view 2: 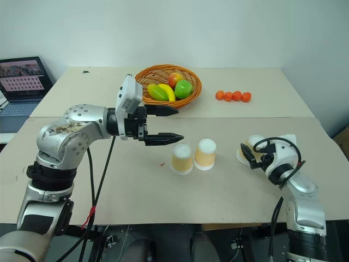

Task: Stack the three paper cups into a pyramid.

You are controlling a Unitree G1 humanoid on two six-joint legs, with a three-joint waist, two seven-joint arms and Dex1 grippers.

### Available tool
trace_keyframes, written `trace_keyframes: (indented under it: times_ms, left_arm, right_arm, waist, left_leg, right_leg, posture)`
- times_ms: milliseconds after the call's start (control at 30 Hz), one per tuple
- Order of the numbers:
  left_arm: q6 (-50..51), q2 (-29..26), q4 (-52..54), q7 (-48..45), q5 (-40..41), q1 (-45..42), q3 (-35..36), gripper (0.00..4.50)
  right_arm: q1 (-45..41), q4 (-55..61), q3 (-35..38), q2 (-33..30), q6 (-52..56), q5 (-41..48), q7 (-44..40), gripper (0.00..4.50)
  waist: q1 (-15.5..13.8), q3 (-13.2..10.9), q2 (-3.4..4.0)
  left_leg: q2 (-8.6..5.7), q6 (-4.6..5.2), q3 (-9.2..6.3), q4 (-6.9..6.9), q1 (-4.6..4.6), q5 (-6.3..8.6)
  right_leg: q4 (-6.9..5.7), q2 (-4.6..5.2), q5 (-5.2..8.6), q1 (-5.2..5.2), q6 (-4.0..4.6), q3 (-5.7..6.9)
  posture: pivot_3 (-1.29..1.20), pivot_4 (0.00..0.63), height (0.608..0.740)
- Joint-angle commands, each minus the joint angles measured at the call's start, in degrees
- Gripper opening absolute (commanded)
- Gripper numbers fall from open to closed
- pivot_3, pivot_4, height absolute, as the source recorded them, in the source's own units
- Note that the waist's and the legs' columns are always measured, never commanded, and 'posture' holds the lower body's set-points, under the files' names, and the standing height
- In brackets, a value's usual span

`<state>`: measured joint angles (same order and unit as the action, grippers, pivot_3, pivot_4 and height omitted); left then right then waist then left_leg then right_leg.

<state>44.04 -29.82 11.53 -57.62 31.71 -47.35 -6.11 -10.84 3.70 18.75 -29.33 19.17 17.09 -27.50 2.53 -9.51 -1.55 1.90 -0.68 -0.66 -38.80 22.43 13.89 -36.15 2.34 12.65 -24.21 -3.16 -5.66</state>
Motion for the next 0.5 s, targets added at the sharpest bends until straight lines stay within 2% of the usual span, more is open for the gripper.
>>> trace_keyframes:
  times_ms: [33, 300, 333, 433, 500]
  left_arm:
    - [-0.7, 0.0, 1.6, 0.4, 0.7, 0.1, 0.6, 4.46]
    - [-1.2, -2.2, 1.9, 0.1, 0.0, 1.3, 0.8, 4.46]
    - [-1.2, -2.4, 2.0, 0.2, 0.1, 1.3, 0.8, 4.5]
    - [-1.0, -2.4, 2.0, 0.4, 0.3, 1.3, 0.8, 4.5]
    - [-1.0, -2.3, 2.0, 0.4, 0.4, 1.3, 0.8, 4.5]
  right_arm:
    - [-2.3, 0.1, 0.1, -1.2, -0.5, 0.5, -0.3, 4.5]
    - [-2.6, -1.8, -0.1, -1.5, -1.4, 0.1, -1.0, 4.5]
    - [-2.4, -2.0, -0.2, -1.5, -1.5, 0.1, -1.1, 4.09]
    - [-2.4, -2.7, -0.2, -1.4, -1.8, -0.2, -1.1, 3.27]
    - [-2.6, -3.1, -0.2, -1.4, -2.0, -0.3, -1.2, 3.27]
  waist:
    - [0.0, 0.0, 0.0]
    - [0.0, 0.0, 0.0]
    - [0.0, 0.0, 0.0]
    - [0.0, 0.0, 0.0]
    - [0.0, 0.0, 0.0]
  left_leg:
    - [0.0, 0.0, 0.0, 0.0, 0.0, 0.0]
    - [0.0, 0.0, 0.0, 0.02, 0.0, 0.0]
    - [0.0, 0.0, 0.0, 0.01, 0.0, 0.0]
    - [0.0, 0.0, 0.0, 0.0, 0.0, 0.0]
    - [0.0, 0.0, 0.0, 0.01, 0.0, 0.0]
  right_leg:
    - [0.0, 0.0, 0.0, 0.0, 0.0, 0.0]
    - [0.0, 0.0, -0.01, -0.02, 0.03, 0.0]
    - [0.0, 0.0, -0.01, -0.02, 0.02, 0.0]
    - [0.0, 0.0, -0.01, -0.01, 0.02, 0.0]
    - [0.0, 0.0, -0.01, -0.01, 0.02, 0.0]
  posture:
    - [0.0, 0.15, 0.734]
    - [0.0, 0.15, 0.734]
    - [0.0, 0.15, 0.734]
    - [0.0, 0.15, 0.734]
    - [0.0, 0.15, 0.734]
